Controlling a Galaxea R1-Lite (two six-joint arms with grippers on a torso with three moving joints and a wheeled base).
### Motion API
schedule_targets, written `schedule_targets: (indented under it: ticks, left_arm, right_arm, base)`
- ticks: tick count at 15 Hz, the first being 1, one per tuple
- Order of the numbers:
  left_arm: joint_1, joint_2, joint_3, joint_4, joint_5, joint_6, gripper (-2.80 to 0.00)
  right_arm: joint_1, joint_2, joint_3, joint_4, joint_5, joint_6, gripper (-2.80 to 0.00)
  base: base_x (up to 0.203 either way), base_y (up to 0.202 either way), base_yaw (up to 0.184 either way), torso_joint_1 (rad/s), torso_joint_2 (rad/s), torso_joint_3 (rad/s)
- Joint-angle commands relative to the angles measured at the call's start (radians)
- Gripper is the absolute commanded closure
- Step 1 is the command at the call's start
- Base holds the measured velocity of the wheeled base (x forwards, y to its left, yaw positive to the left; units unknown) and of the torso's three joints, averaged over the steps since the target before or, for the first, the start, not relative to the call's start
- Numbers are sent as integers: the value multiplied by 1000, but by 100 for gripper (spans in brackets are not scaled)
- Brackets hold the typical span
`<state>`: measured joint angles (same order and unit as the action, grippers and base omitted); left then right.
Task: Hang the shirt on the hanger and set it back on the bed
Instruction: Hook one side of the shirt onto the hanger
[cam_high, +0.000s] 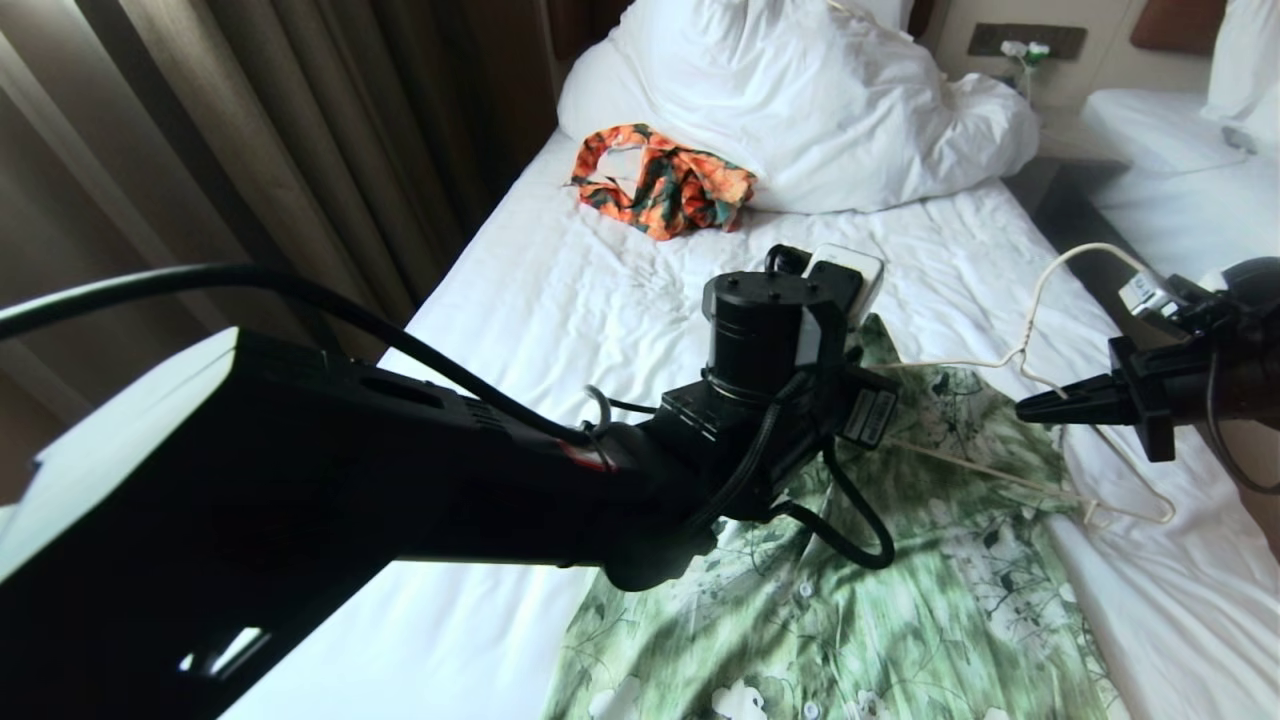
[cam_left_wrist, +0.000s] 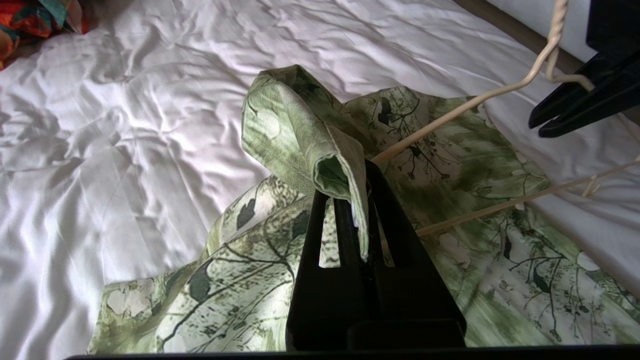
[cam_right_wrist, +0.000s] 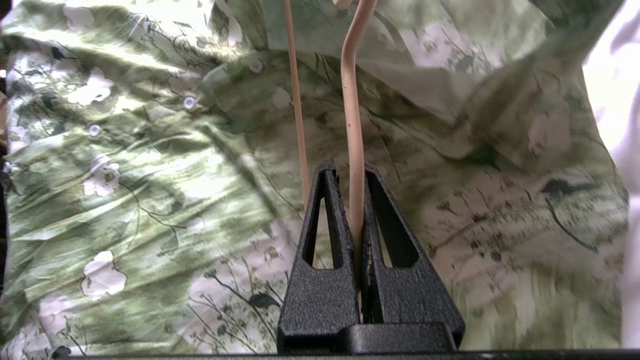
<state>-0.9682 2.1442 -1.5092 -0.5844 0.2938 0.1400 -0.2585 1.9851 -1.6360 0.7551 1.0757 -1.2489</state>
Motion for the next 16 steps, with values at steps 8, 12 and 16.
schedule_targets:
  ticks: [8, 12, 16]
  left_arm:
    - [-168, -12, -27, 32, 88, -11, 0]
    - [-237, -87, -12, 42, 90, -15, 0]
    - [-300, -94, 27, 87, 88, -16, 0]
  right_arm:
    - [68, -126, 59, 7, 36, 5, 0]
    - [123, -169, 133, 4, 56, 2, 0]
    - [153, -167, 150, 4, 140, -1, 0]
  base:
    - [0, 0, 0, 0, 0, 0]
    - [0, 0, 0, 0, 0, 0]
    - [0, 0, 0, 0, 0, 0]
